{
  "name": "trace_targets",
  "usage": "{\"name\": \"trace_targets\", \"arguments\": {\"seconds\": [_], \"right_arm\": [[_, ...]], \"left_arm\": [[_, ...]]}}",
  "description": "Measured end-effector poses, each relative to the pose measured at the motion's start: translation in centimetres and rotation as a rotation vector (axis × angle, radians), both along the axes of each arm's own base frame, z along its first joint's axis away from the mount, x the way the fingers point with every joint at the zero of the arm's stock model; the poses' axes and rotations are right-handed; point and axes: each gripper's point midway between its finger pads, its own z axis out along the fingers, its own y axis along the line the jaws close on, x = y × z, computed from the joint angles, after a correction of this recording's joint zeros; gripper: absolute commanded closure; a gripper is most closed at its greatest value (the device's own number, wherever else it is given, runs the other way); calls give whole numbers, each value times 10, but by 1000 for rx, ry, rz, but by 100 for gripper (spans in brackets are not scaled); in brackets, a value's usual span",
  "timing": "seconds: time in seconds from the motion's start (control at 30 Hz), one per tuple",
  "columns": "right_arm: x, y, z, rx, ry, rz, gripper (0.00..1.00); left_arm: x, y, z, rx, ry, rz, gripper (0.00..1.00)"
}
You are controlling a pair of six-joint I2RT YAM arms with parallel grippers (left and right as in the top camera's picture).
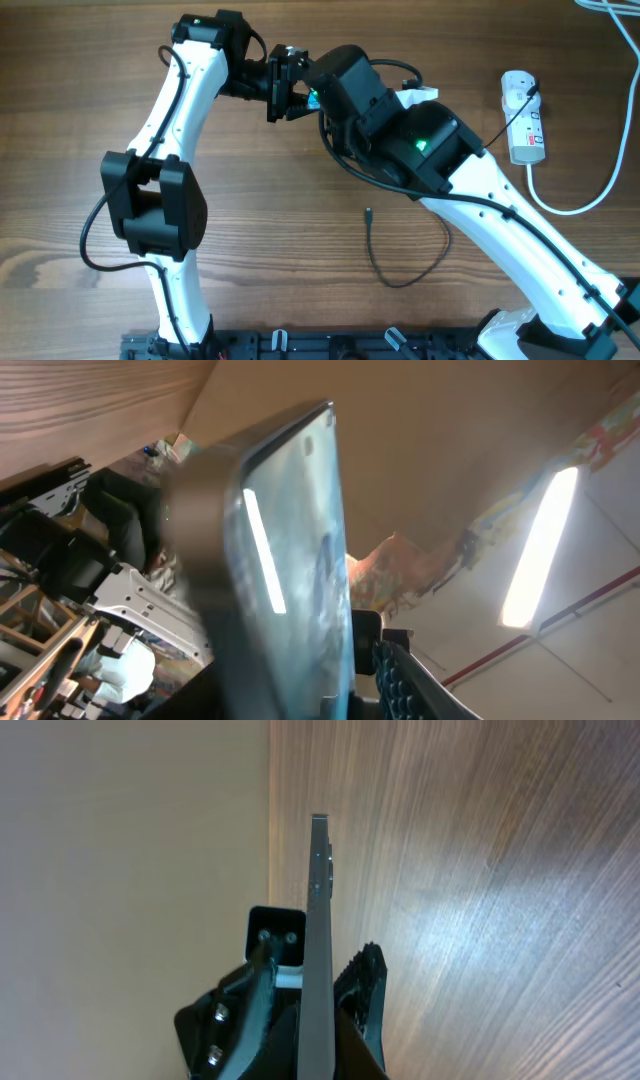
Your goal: Plug charger to phone and switch on socket
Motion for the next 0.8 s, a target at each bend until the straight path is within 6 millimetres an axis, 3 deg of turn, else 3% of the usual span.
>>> {"name": "trace_targets", "arguments": {"seconds": [0.4,0.57,0.67,0.73,0.8], "right_arm": [[0,-1,0,-4,-1,-5,96],[-1,1,-1,7,10,2,94],[-2,2,-2,21,17,-4,83],[-3,3,-2,28,24,-3,67],[-4,2,-2,22,22,1,44]], "left_arm": [[-2,0,0,11,60,0,70],[-3,1,1,13,71,0,87],[-3,1,1,14,82,1,96],[-2,2,1,15,87,5,96],[-3,2,0,21,85,4,96]]}}
